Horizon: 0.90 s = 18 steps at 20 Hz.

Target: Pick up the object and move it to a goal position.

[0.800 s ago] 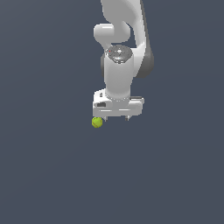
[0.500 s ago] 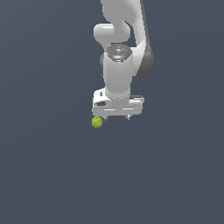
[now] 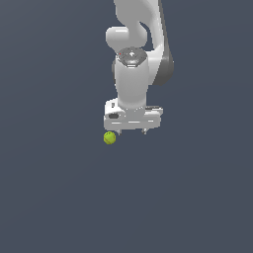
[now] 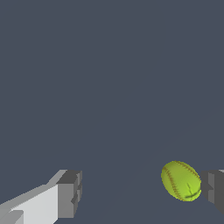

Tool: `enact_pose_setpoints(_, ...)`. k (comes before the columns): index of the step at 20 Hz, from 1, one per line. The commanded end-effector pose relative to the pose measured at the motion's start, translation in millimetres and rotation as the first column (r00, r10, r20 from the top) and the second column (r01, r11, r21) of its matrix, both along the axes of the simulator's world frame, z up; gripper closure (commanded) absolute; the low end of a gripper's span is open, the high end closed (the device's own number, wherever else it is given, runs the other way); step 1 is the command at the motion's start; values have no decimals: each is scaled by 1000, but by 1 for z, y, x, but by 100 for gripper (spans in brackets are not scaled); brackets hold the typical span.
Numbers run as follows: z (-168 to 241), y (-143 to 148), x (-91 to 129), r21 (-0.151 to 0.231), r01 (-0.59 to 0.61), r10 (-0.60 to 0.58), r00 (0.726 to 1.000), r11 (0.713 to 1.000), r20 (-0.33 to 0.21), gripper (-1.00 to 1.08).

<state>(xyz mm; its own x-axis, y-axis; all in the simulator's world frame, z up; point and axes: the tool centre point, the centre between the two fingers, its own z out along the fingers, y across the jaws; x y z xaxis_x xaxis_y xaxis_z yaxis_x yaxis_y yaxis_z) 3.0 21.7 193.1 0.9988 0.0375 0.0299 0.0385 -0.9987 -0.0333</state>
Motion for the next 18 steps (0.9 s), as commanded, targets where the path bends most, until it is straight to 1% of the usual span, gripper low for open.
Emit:
enact_pose_setpoints(1, -2, -2, -1, -1, -11, 11, 1000, 1000, 0, -92)
enact_pose_setpoints(6, -9, -11, -5, -6, -57, 57, 998, 998, -1, -92)
enact_pose_setpoints(11, -20, -24, -11, -13, -128, 128, 992, 992, -2, -92)
enact_pose_setpoints(14, -29, -34, -16, -18, -183, 183, 983, 983, -3, -92)
enact_pose_setpoints(18, -42, -48, -24, -24, -266, 266, 964, 964, -7, -92)
